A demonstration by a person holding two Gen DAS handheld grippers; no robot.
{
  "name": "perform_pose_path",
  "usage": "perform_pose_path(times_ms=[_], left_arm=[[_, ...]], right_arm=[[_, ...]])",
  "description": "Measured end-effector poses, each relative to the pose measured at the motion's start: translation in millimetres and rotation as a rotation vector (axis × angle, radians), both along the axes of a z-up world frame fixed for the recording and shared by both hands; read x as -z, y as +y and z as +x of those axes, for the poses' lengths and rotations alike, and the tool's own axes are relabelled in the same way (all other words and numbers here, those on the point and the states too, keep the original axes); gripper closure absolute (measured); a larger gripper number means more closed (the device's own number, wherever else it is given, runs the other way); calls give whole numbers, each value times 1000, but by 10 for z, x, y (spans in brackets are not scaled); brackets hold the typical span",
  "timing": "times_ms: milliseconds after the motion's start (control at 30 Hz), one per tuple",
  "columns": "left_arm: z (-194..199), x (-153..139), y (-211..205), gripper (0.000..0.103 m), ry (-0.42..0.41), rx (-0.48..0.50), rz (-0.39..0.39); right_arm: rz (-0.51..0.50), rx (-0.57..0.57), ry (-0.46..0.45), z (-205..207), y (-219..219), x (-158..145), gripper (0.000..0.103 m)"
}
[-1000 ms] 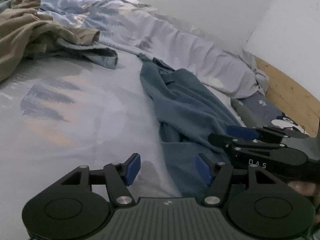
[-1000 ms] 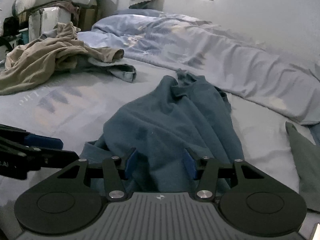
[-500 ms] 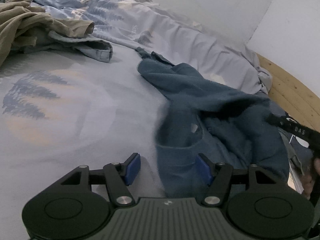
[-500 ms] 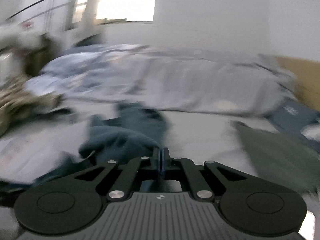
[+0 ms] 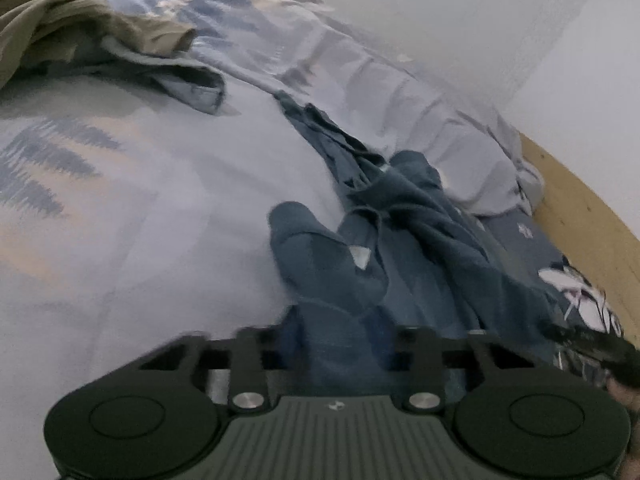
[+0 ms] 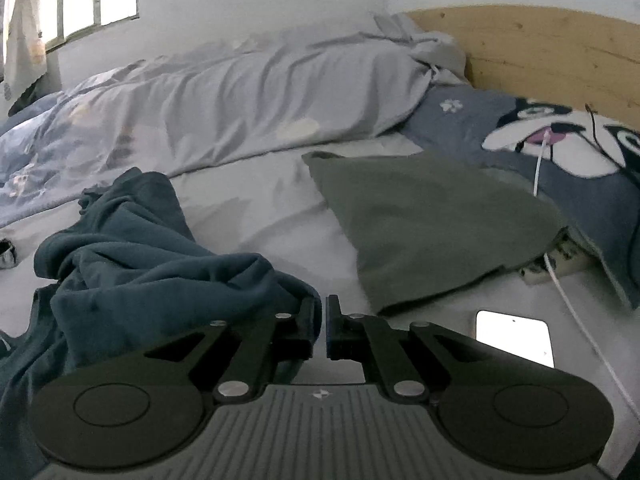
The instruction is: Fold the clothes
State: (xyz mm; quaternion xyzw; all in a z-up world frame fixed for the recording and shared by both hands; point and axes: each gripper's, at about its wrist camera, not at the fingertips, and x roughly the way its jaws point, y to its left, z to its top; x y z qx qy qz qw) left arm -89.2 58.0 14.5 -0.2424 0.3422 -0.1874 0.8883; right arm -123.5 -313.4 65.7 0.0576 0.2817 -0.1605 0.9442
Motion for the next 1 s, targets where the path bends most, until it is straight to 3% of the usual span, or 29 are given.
perform_pose_path(times_ms=[167, 333, 500, 567, 700, 800, 900, 1000], left_arm=[[3, -25, -32, 88, -10, -16, 17], [-44, -49, -37, 95, -29, -28, 30], [-63, -76, 25, 97, -43, -30, -6], [-71, -101, 27, 97, -59, -24, -16], [-133, -222, -20, 98, -138, -3, -8], [-235, -378, -179, 98, -256, 51, 60], [-383, -502, -476, 98, -371, 157, 141], [-487, -510, -771, 98, -402, 261, 160]], right_arm=[[-27, -59, -127, -134, 109, -145, 82], [-79, -118, -224, -229, 268, -282, 79], [-74, -86, -252, -229, 289, -330, 73], [-49, -122, -243, -207, 305, -323, 68], [6, -283, -210, -191, 468, -289, 66], [30, -380, -204, -237, 611, -281, 66], [56, -406, -226, -291, 619, -313, 66], [112, -419, -251, -347, 518, -340, 65]])
